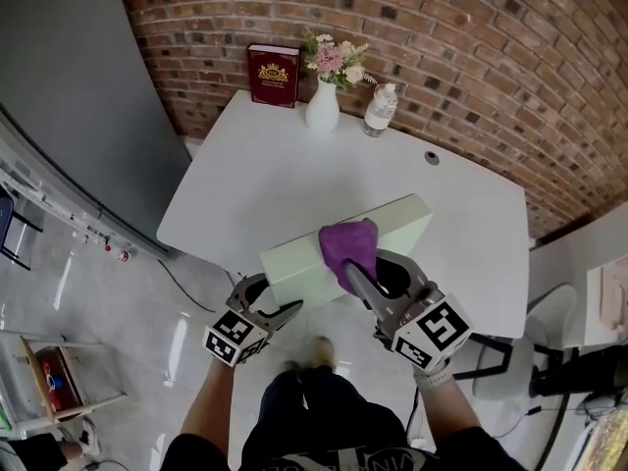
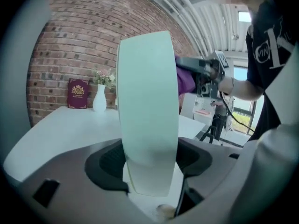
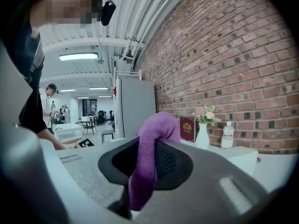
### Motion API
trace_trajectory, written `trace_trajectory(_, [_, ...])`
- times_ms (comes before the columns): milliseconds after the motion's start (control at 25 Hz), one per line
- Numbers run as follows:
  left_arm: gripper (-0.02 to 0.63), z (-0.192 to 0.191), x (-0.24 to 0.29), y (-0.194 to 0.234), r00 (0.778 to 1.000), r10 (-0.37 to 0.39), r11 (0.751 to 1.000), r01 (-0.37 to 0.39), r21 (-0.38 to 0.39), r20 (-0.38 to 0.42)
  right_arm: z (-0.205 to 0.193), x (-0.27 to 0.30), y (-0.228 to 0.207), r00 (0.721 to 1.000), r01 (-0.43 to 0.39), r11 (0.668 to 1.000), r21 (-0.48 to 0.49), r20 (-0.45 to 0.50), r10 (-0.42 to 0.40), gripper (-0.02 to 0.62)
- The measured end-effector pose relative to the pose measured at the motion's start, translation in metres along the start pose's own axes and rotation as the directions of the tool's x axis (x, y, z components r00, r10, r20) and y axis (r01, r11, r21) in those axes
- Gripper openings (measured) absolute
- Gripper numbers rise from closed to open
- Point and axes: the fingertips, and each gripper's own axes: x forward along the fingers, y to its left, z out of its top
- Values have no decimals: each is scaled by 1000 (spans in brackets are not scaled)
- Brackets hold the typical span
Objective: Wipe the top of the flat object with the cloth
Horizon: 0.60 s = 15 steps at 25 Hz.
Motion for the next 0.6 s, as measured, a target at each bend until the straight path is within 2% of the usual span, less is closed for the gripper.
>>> trace_trajectory(200, [305,-10,2,-5,999,20,996,-16,92,-39,20,13,37,995,-97,995,-8,-33,97,69])
trace_trajectory(400, [305,-10,3,-7,999,31,992,-25,124,-42,29,33,76,980,-180,984,10,-79,181,69])
trace_trajectory(520, [305,-10,3,-9,998,43,987,-35,155,-51,26,45,97,961,-237,971,6,-142,236,69])
trace_trajectory(600, [305,-12,3,-12,997,49,984,-38,177,-58,14,51,98,953,-225,974,-10,-211,218,69])
